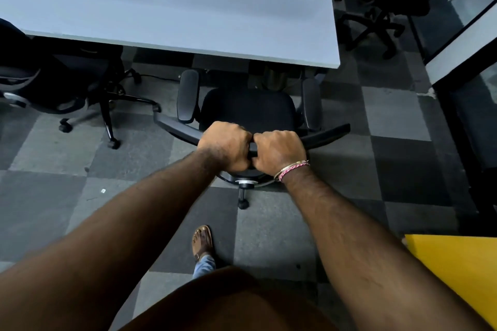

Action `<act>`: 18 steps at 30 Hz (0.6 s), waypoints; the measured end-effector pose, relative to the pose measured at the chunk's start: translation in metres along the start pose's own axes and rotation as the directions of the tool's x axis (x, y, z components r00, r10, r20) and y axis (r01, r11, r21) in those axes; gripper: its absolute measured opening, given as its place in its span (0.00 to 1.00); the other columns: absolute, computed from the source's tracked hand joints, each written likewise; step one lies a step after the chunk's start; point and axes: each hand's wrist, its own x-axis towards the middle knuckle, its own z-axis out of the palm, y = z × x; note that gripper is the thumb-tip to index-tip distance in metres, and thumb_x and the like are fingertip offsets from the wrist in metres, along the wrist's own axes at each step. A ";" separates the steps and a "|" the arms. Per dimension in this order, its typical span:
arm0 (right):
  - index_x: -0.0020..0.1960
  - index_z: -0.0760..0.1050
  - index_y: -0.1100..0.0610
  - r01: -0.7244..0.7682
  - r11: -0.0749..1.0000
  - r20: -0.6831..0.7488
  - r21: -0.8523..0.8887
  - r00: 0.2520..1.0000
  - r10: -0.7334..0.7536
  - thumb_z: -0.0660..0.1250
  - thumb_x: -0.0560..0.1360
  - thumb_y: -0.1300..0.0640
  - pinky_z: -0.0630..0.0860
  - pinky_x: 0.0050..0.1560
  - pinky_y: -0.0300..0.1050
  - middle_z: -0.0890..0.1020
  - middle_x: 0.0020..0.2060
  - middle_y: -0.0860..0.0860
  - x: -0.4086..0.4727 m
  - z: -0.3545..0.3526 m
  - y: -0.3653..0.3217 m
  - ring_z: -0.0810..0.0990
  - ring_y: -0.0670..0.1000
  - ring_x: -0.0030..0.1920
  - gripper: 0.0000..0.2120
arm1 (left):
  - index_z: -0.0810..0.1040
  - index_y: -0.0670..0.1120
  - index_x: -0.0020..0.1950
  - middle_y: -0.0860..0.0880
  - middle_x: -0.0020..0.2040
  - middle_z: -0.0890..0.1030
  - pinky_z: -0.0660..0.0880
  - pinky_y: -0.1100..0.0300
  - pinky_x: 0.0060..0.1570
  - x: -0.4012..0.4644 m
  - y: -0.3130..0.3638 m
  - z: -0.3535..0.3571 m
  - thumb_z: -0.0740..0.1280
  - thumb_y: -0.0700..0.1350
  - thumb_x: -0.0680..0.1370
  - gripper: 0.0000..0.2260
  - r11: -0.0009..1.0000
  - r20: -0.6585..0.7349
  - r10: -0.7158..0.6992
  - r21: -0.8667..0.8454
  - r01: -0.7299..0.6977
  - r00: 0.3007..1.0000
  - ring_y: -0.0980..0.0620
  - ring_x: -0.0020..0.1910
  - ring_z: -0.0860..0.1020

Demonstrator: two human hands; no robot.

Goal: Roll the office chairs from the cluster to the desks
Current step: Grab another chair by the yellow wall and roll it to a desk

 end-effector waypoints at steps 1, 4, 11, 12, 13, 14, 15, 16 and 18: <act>0.40 0.79 0.50 -0.018 1.000 0.001 0.011 1.000 0.018 0.71 0.64 0.44 0.66 0.33 0.44 0.82 0.33 0.48 0.000 -0.001 0.002 0.81 0.54 0.35 0.11 | 0.70 0.55 0.37 0.56 0.33 0.76 0.79 0.55 0.34 0.001 0.000 -0.002 0.64 0.66 0.72 0.16 1.000 0.000 0.008 0.001 -0.008 1.000 0.54 0.31 0.75; 0.39 0.78 0.50 -0.032 0.999 -0.005 0.039 0.999 0.032 0.72 0.63 0.46 0.68 0.32 0.44 0.81 0.32 0.48 0.024 0.004 0.001 0.81 0.54 0.33 0.10 | 0.71 0.55 0.38 0.56 0.34 0.75 0.78 0.55 0.34 0.016 -0.022 -0.002 0.64 0.65 0.73 0.14 0.999 -0.014 0.047 0.002 -0.047 0.999 0.53 0.32 0.75; 0.36 0.77 0.51 -0.067 0.997 -0.041 0.026 0.997 0.068 0.72 0.62 0.45 0.62 0.30 0.42 0.79 0.28 0.48 0.120 0.010 -0.014 0.79 0.54 0.30 0.11 | 0.72 0.55 0.40 0.56 0.35 0.76 0.75 0.57 0.34 0.069 -0.106 -0.010 0.64 0.62 0.74 0.12 0.997 0.017 0.073 0.016 -0.073 0.997 0.54 0.32 0.74; 0.36 0.77 0.51 -0.067 0.998 -0.051 0.019 0.996 0.068 0.72 0.62 0.45 0.61 0.31 0.42 0.79 0.29 0.48 0.131 0.011 -0.015 0.79 0.54 0.30 0.11 | 0.73 0.55 0.40 0.56 0.35 0.76 0.75 0.57 0.34 0.076 -0.115 -0.010 0.64 0.62 0.74 0.12 0.997 0.018 0.068 0.020 -0.069 0.998 0.53 0.32 0.74; 0.36 0.77 0.51 -0.069 0.997 -0.057 0.018 0.996 0.070 0.72 0.62 0.45 0.61 0.31 0.42 0.79 0.29 0.49 0.140 0.012 -0.015 0.79 0.54 0.30 0.11 | 0.73 0.55 0.40 0.56 0.35 0.76 0.75 0.57 0.34 0.082 -0.122 -0.011 0.64 0.62 0.74 0.12 0.997 0.020 0.074 0.023 -0.074 0.997 0.53 0.33 0.75; 0.36 0.77 0.51 -0.071 0.997 -0.055 0.018 0.996 0.072 0.72 0.62 0.46 0.61 0.31 0.42 0.79 0.29 0.49 0.149 0.012 -0.015 0.79 0.54 0.30 0.11 | 0.73 0.55 0.40 0.56 0.36 0.76 0.76 0.57 0.34 0.088 -0.129 -0.012 0.64 0.63 0.74 0.12 0.997 0.019 0.075 0.025 -0.076 0.997 0.52 0.33 0.75; 0.36 0.77 0.51 -0.073 0.997 -0.062 0.019 0.995 0.074 0.72 0.62 0.46 0.61 0.31 0.42 0.79 0.29 0.49 0.156 0.014 -0.014 0.79 0.54 0.30 0.10 | 0.74 0.55 0.40 0.56 0.36 0.77 0.77 0.57 0.35 0.092 -0.134 -0.013 0.65 0.63 0.74 0.12 0.997 0.025 0.075 0.019 -0.076 0.997 0.52 0.34 0.76; 0.36 0.77 0.51 -0.070 0.997 -0.064 0.013 0.995 0.071 0.73 0.61 0.46 0.61 0.31 0.42 0.79 0.29 0.49 0.168 0.016 -0.013 0.79 0.54 0.30 0.11 | 0.74 0.55 0.41 0.56 0.36 0.77 0.77 0.57 0.35 0.101 -0.141 -0.014 0.65 0.63 0.73 0.12 0.997 0.024 0.075 0.016 -0.075 0.997 0.52 0.34 0.76; 0.35 0.76 0.51 -0.068 0.998 -0.068 0.008 0.995 0.068 0.74 0.61 0.46 0.62 0.30 0.42 0.79 0.28 0.49 0.183 0.019 -0.010 0.79 0.54 0.29 0.11 | 0.74 0.54 0.41 0.56 0.36 0.76 0.75 0.58 0.35 0.112 -0.149 -0.016 0.65 0.63 0.73 0.12 0.997 0.032 0.071 0.018 -0.072 0.997 0.51 0.35 0.76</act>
